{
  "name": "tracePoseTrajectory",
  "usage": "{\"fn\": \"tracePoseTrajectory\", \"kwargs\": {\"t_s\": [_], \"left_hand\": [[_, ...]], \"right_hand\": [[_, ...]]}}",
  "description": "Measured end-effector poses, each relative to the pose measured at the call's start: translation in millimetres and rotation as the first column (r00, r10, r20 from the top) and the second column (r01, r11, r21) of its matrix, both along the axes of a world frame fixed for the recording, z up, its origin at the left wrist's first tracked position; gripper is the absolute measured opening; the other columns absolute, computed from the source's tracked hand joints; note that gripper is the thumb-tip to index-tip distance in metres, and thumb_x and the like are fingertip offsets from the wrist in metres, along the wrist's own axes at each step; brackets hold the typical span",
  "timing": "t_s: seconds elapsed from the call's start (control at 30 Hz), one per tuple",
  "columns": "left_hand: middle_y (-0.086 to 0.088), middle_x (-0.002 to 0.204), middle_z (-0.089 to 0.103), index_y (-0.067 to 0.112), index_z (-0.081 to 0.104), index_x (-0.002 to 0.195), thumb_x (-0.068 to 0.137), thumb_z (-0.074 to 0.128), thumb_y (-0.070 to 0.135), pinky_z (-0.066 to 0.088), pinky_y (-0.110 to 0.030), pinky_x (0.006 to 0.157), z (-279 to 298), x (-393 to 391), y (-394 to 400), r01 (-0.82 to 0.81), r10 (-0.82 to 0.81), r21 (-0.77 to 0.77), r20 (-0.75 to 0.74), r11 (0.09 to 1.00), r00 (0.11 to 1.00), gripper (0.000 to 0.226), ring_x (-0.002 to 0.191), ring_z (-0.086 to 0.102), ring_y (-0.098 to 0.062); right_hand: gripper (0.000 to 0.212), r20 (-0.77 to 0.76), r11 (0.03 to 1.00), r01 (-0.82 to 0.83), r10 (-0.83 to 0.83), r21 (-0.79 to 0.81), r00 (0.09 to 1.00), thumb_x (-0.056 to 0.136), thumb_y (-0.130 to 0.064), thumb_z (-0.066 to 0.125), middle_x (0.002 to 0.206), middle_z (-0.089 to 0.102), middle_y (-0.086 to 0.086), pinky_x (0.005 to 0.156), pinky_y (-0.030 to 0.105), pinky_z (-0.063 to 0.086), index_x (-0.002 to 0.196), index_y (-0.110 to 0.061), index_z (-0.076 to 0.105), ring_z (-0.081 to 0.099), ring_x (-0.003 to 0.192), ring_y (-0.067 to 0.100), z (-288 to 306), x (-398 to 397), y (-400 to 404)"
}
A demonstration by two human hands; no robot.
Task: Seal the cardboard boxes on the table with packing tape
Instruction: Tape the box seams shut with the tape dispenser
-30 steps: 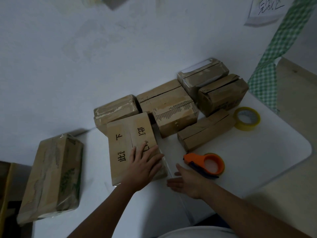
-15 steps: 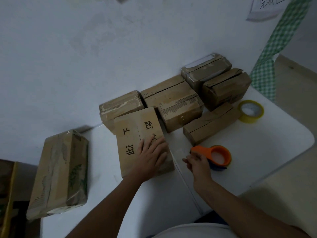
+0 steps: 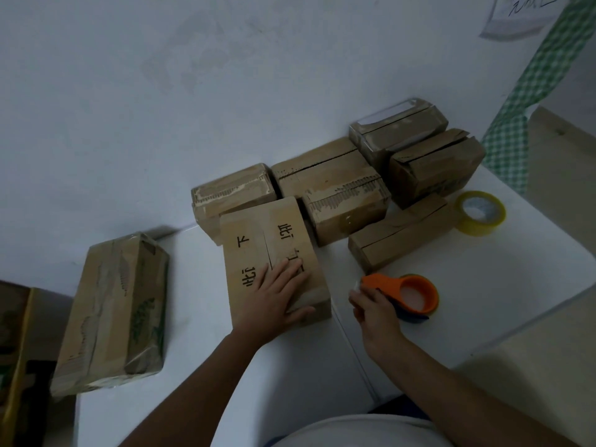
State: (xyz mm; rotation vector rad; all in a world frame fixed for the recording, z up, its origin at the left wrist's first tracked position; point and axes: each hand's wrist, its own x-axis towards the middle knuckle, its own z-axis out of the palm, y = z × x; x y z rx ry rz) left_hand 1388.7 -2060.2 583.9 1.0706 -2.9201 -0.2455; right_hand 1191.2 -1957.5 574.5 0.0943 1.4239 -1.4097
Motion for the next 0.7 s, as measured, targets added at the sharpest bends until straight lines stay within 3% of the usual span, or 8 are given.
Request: {"fn": "tracePoseTrajectory", "kwargs": {"t_s": [0.17, 0.37, 0.5, 0.57, 0.7], "left_hand": [[-0.004, 0.16, 0.031, 0.02, 0.037, 0.151, 0.095, 0.037, 0.065, 0.021, -0.056, 0.119, -2, -3, 8, 0.036, -0.03, -0.116, 0.05, 0.993, 0.998, 0.073, 0.149, 0.023, -0.028], [-0.005, 0.158, 0.034, 0.023, 0.037, 0.15, 0.08, 0.056, 0.07, 0.027, -0.06, 0.115, 4, -5, 6, 0.062, -0.057, -0.103, 0.05, 0.993, 0.997, 0.087, 0.147, 0.027, -0.031], [-0.004, 0.143, 0.046, 0.025, 0.051, 0.133, 0.082, 0.037, 0.084, 0.029, -0.059, 0.112, 11, -25, 8, -0.038, 0.041, -0.118, 0.021, 0.992, 0.999, 0.079, 0.135, 0.037, -0.03], [-0.007, 0.135, 0.052, 0.02, 0.059, 0.123, 0.085, 0.036, 0.08, 0.033, -0.061, 0.108, 11, -37, 15, -0.096, 0.099, -0.146, 0.014, 0.985, 0.995, 0.074, 0.13, 0.043, -0.033], [-0.01, 0.135, 0.054, 0.016, 0.062, 0.123, 0.087, 0.036, 0.076, 0.033, -0.064, 0.108, 7, -44, 22, -0.136, 0.143, -0.156, 0.033, 0.978, 0.989, 0.074, 0.131, 0.045, -0.037]], "right_hand": [[0.016, -0.012, 0.991, -0.119, 0.12, 0.058, 0.993, 0.088, -0.012, 0.068, 0.094, 0.066, -0.001, 0.078, 0.024, 0.045, 0.103, -0.009, 0.071, 0.059, 0.09, 0.012, -5, -9, 2], [0.014, -0.015, 0.986, -0.169, 0.169, 0.016, 0.986, 0.09, -0.022, 0.067, 0.109, 0.065, -0.002, 0.078, 0.028, 0.044, 0.102, -0.016, 0.069, 0.059, 0.104, 0.015, -2, -19, 0], [0.015, -0.071, 0.979, -0.205, 0.205, 0.005, 0.976, 0.09, -0.022, 0.067, 0.109, 0.066, -0.002, 0.08, 0.029, 0.045, 0.103, -0.014, 0.069, 0.061, 0.103, 0.016, -2, -21, 0], [0.013, -0.129, 0.974, -0.225, 0.223, 0.0, 0.966, 0.09, -0.023, 0.067, 0.102, 0.068, -0.002, 0.079, 0.028, 0.046, 0.099, -0.014, 0.07, 0.062, 0.098, 0.014, -3, -24, 0], [0.012, -0.302, 0.964, -0.267, 0.249, -0.019, 0.92, 0.091, -0.025, 0.065, 0.074, 0.063, -0.009, 0.071, 0.023, 0.044, 0.083, -0.017, 0.071, 0.059, 0.077, 0.006, -8, -26, -1]]}}
